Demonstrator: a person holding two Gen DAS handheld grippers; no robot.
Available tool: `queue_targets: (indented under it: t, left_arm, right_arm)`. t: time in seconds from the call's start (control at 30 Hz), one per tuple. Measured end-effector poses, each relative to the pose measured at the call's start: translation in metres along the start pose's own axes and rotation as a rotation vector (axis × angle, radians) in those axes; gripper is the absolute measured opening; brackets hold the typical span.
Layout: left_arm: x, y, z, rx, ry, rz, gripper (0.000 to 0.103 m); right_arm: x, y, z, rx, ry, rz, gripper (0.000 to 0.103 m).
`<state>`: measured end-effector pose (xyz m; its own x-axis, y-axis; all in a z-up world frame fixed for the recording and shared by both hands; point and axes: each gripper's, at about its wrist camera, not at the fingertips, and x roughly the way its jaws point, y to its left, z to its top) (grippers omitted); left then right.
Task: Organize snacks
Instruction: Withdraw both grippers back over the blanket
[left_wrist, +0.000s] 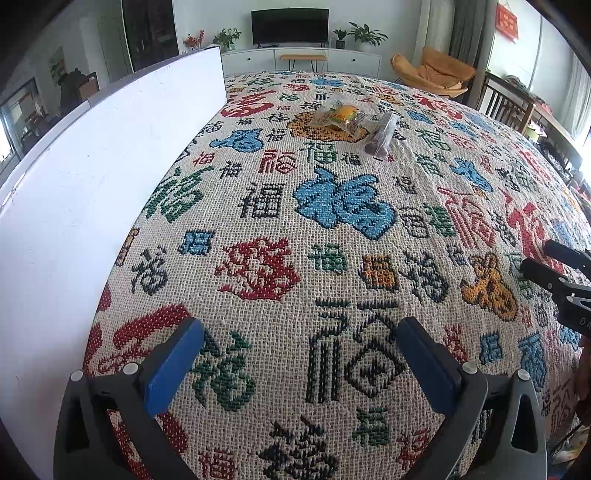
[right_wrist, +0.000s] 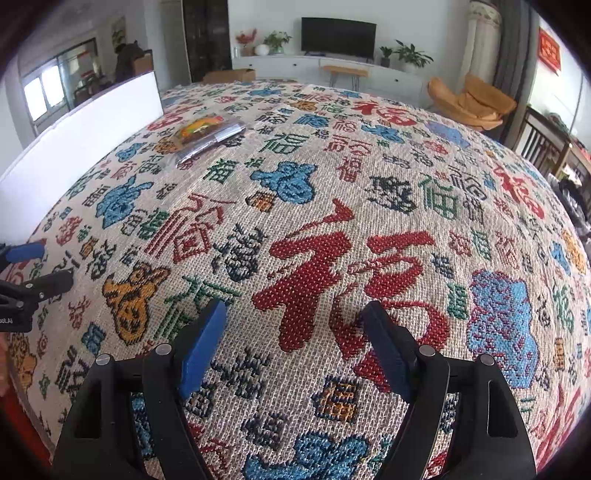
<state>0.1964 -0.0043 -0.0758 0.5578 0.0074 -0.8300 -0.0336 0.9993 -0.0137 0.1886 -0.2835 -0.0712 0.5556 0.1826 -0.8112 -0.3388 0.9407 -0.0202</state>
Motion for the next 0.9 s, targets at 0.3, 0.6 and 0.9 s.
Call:
queue_targets:
  t: [0.3, 0.6, 0.9]
  left_arm:
    - [-0.0094, -0.0002, -0.0089, 0.008, -0.022, 0.002, 0.103]
    - [-0.0096, -0.0003, -0.0095, 0.008, -0.022, 0.002, 0.103]
    - [-0.0096, -0.0002, -0.0098, 0.008, -0.022, 0.001, 0.103]
  right_arm:
    - [0.0002, -0.0007, -0.0008, 0.0, -0.001, -0.002, 0.08]
    - [0.0002, -0.003, -0.0029, 0.007, 0.001, -0.004, 0.082]
    - [0.0002, -0.0033, -0.003, 0.008, 0.0, -0.005, 0.082]
